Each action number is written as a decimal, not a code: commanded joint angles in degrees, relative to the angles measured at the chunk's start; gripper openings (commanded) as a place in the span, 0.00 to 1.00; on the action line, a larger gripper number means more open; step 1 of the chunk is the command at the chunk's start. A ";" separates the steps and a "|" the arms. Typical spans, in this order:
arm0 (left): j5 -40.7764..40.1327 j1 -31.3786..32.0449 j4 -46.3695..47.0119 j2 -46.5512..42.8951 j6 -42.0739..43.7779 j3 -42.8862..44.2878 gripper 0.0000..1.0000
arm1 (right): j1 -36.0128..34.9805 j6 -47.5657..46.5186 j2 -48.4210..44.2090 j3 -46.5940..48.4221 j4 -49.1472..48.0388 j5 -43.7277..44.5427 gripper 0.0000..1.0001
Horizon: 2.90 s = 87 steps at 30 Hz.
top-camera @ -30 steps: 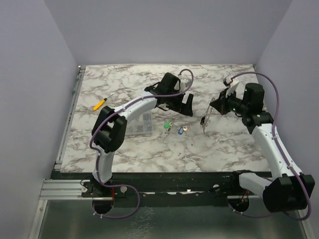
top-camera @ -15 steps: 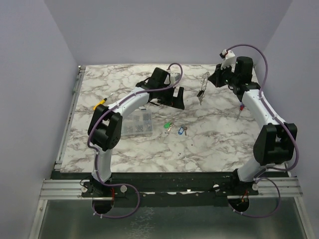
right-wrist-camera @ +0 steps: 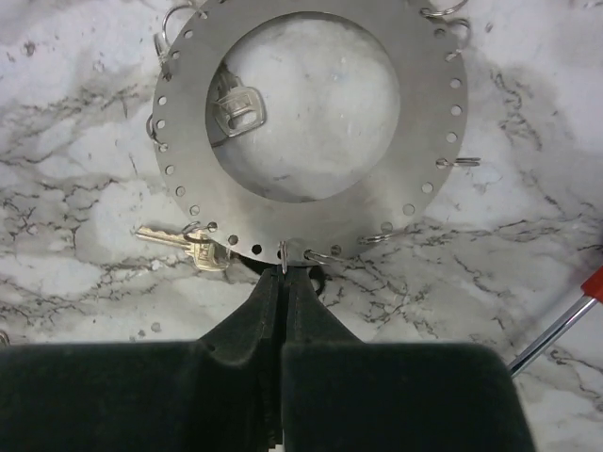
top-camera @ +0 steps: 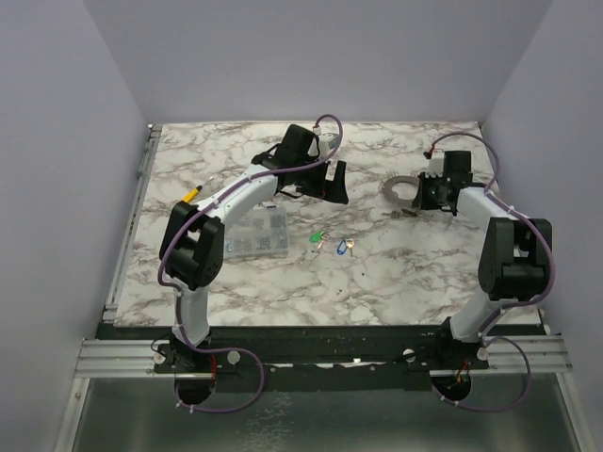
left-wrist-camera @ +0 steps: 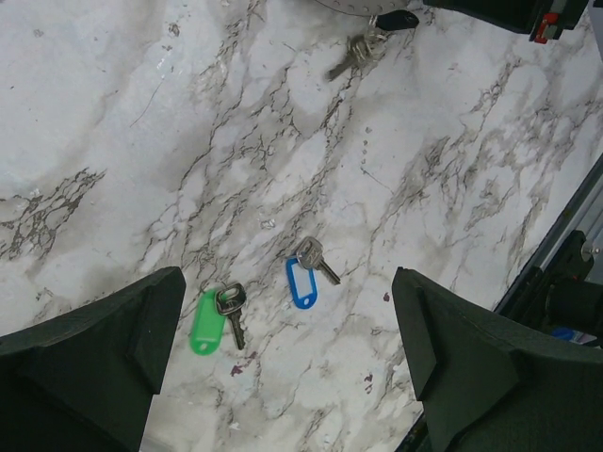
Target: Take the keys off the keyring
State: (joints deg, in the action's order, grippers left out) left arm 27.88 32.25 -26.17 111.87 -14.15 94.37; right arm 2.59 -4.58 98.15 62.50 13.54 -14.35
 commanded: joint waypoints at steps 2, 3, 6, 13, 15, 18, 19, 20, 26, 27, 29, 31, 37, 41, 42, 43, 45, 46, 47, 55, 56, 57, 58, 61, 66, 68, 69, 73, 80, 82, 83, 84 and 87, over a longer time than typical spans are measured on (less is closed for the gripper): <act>1.22 -0.26 0.79 -2.95 -0.20 -1.15 0.99 | -0.31 -5.50 -3.63 -0.93 5.30 -0.92 0.01; 1.21 -0.27 0.83 -3.10 -0.22 -1.27 0.99 | -0.35 -6.99 -3.74 -1.05 6.64 -1.63 0.01; 1.19 -0.26 1.03 -3.56 -0.17 -1.70 0.99 | -0.33 -10.90 -4.73 -1.95 10.51 -3.59 0.01; 1.59 -0.25 1.29 -3.97 -0.49 -2.07 0.99 | -0.40 -17.47 -10.12 -5.89 17.06 -6.70 0.00; 1.82 -0.26 1.33 -4.10 -0.55 -2.13 0.99 | -0.39 -18.90 -11.43 -6.66 19.53 -6.78 0.01; 1.70 -0.25 1.38 -4.44 -0.44 -2.49 0.99 | -0.40 -22.42 -14.76 -7.91 24.24 -7.80 0.01; 1.85 -0.26 1.45 -4.55 -0.48 -2.66 0.99 | -0.39 -23.46 -16.07 -8.37 25.84 -8.21 0.01; 1.95 -0.21 1.52 -4.56 -0.44 -2.84 0.99 | -0.39 -24.64 -17.32 -8.81 27.36 -8.74 0.01; 2.91 -0.26 1.83 -4.81 -0.98 -3.13 0.99 | -1.05 -28.71 -22.27 -9.89 36.37 -15.77 0.01; 3.02 -0.24 1.89 -4.76 -1.02 -3.14 0.99 | -1.21 -29.03 -22.60 -9.98 36.41 -16.24 0.00; 3.14 -0.25 2.06 -4.74 -1.11 -3.14 0.99 | -1.27 -27.23 -23.14 -10.47 33.25 -15.00 0.00; 3.28 -0.26 2.17 -4.61 -1.22 -3.14 0.99 | -1.27 -25.42 -22.60 -10.72 28.70 -13.13 0.01; 2.89 -0.21 2.27 -5.10 -1.00 -3.41 0.99 | -1.36 -22.76 -14.64 -10.12 19.57 -8.48 0.01; 2.39 -0.24 2.59 -5.82 -0.48 -4.30 0.99 | -1.36 -21.03 -13.10 -10.48 14.36 -8.21 0.01; 2.25 -0.25 2.68 -5.87 -0.44 -4.47 0.99 | -1.36 -20.57 -12.72 -10.27 13.46 -8.47 0.01; 2.27 -0.26 2.70 -5.88 -0.44 -4.46 0.99 | -1.36 -20.08 -12.33 -9.75 12.66 -8.36 0.01; 2.39 -0.22 2.79 -5.86 -0.49 -4.39 0.99 | -1.36 -19.43 -11.51 -8.27 11.43 -7.71 0.01; 2.43 -0.25 2.79 -5.78 -0.53 -4.30 0.99 | -1.36 -19.04 -11.15 -7.60 10.82 -7.08 0.01; 2.44 -0.27 2.83 -5.67 -0.52 -4.28 0.99 | -1.38 -18.91 -10.83 -6.98 10.13 -6.67 0.01; 2.71 -0.26 3.02 -5.11 -0.61 -4.22 0.99 | -1.36 -21.69 -2.63 -3.61 7.49 -4.52 0.01; 2.71 -0.26 3.02 -5.05 -0.66 -4.19 0.99 | -1.40 -22.27 -1.41 -3.51 7.05 -4.02 0.01; 2.71 -0.25 3.06 -5.01 -0.70 -4.19 0.99 | -1.44 -22.76 0.04 -3.34 6.88 -3.68 0.01; 2.71 -0.26 3.06 -4.89 -0.63 -4.16 0.99 | -1.57 -23.16 1.42 -3.08 6.96 -3.33 0.01; 2.65 -0.26 3.07 -4.91 -0.59 -4.26 0.99 | -2.39 -24.42 5.90 -1.99 8.66 -1.98 0.01; 2.45 -0.28 3.10 -5.00 -0.36 -4.59 0.99 | -4.05 -26.66 8.56 -1.75 12.63 -0.61 0.01; 2.44 -0.26 3.06 -5.13 -0.36 -4.67 0.99 | -4.53 -27.03 7.28 -2.67 13.84 -1.05 0.01; 2.44 -0.33 3.06 -5.17 -0.35 -4.56 0.99 | -4.69 -27.06 6.46 -3.09 14.59 -1.30 0.01; 2.44 -0.34 3.12 -5.51 -0.45 -4.42 0.99 | -5.12 -27.74 2.66 -5.59 18.18 -2.91 0.01; 2.16 -1.47 2.93 -6.64 -0.15 -3.81 0.99 | -6.81 -30.60 -4.95 -12.70 23.84 -4.78 0.01; 2.53 -2.21 2.78 -6.96 -0.34 -3.59 0.99 | -7.34 -30.93 -6.35 -13.98 25.07 -5.09 0.01; 2.80 -2.53 2.72 -7.24 -0.30 -3.58 0.99 | -7.84 -31.19 -6.85 -14.49 25.92 -5.27 0.01; 2.80 -2.78 2.63 -7.48 -0.28 -3.58 0.99 | -8.38 -31.46 -7.44 -14.99 26.69 -5.52 0.01; 2.63 -3.49 2.38 -8.51 0.02 -3.71 0.99 | -9.96 -31.91 -9.27 -16.73 28.60 -6.36 0.01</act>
State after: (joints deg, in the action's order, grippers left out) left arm 29.41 29.93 -23.88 107.09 -14.96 90.24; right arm -5.32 -34.61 89.14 49.91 32.62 -20.12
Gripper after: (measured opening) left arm 0.987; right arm 0.014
